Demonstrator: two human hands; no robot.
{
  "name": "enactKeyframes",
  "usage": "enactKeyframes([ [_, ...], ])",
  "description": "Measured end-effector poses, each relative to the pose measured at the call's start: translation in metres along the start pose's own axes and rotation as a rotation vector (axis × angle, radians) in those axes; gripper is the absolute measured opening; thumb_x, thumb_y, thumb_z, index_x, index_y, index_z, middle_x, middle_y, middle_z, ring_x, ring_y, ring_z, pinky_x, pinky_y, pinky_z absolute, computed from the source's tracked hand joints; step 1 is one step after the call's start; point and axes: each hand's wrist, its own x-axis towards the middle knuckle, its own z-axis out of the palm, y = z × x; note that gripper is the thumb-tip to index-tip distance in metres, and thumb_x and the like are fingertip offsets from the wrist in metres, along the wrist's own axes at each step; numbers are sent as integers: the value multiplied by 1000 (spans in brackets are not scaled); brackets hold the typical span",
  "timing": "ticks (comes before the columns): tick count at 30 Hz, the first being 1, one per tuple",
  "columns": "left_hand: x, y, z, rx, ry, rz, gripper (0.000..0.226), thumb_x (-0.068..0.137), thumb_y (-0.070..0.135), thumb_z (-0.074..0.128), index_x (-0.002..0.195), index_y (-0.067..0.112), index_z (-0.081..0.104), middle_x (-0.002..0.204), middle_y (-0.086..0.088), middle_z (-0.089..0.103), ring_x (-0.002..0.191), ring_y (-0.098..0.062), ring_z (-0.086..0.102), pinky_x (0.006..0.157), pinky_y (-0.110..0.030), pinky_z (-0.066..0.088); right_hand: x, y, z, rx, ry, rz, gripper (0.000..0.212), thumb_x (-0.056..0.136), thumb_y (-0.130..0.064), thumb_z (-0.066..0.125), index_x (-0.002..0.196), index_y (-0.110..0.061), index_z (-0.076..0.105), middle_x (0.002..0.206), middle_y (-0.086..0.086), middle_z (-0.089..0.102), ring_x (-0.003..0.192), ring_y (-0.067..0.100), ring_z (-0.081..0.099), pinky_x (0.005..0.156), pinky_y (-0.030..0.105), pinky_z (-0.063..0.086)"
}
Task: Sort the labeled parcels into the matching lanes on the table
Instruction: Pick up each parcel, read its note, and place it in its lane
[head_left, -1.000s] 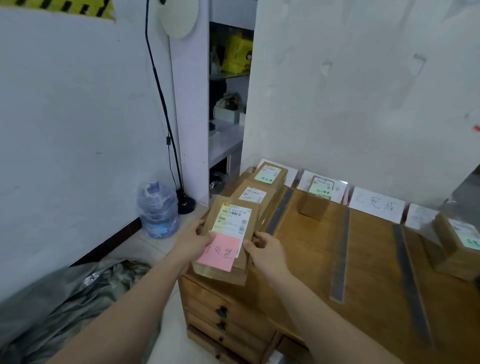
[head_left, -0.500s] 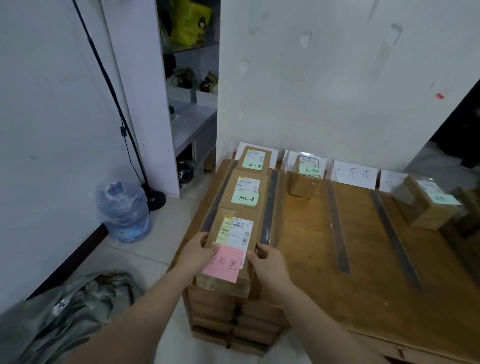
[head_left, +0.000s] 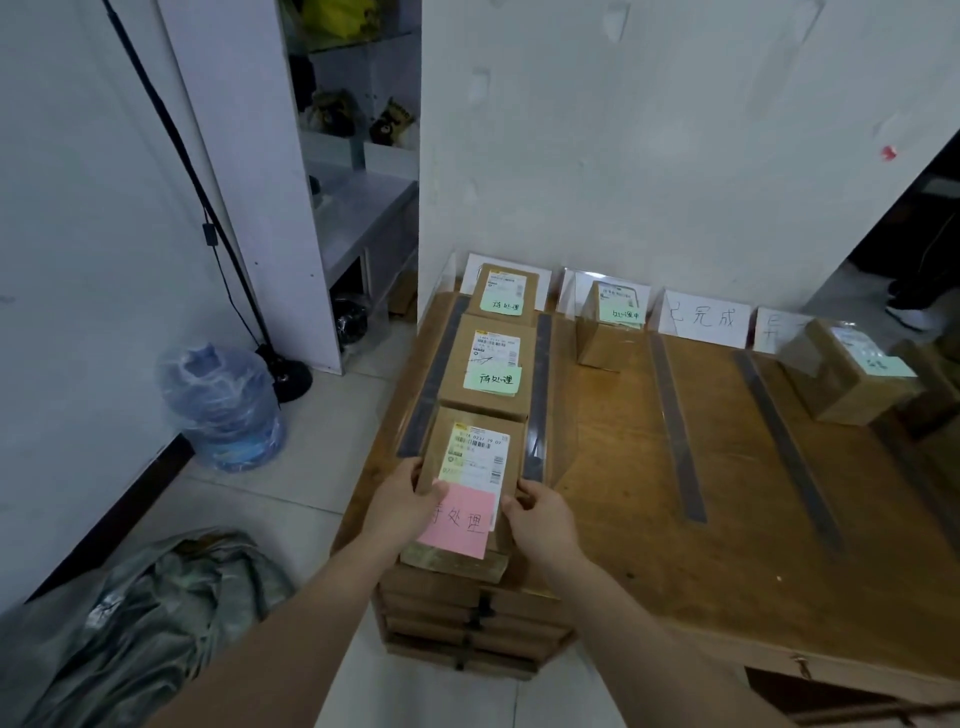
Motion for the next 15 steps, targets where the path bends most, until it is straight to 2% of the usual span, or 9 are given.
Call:
enactKeyframes([
  [4, 3, 3, 3, 71, 8, 21, 48, 99, 33, 50, 143, 18, 36, 126, -3, 61, 91, -13, 60, 57, -17, 44, 1, -2, -1, -31, 4, -12, 37, 100, -23, 54, 137, -17, 54, 130, 0, 63, 112, 12, 58, 69, 15, 44],
  [8, 5, 5, 4, 160, 26, 67, 48, 100, 31, 48, 144, 18, 35, 133, -4, 54, 100, -16, 59, 57, -15, 42, -3, -4, -3, -72, -2, -38, 46, 101, -24, 52, 146, -17, 44, 137, 1, 58, 124, 17, 55, 85, 22, 45],
  [12, 4, 15, 2, 299, 83, 217, 35, 98, 29, 53, 131, 22, 44, 125, -3, 51, 101, -15, 56, 69, -20, 47, -12, -10, -10, -111, 15, -95, 50, 99, -26, 55, 147, -19, 41, 138, 0, 57, 125, 17, 54, 94, 27, 47],
  [15, 2, 28, 1, 429, 119, 362, 31, 94, 23, 58, 124, 23, 50, 121, -1, 50, 111, -18, 53, 79, -22, 42, -21, -16, -26, -146, 62, -169, 50, 96, -25, 61, 144, -23, 45, 134, -3, 58, 120, 14, 56, 98, 31, 50],
])
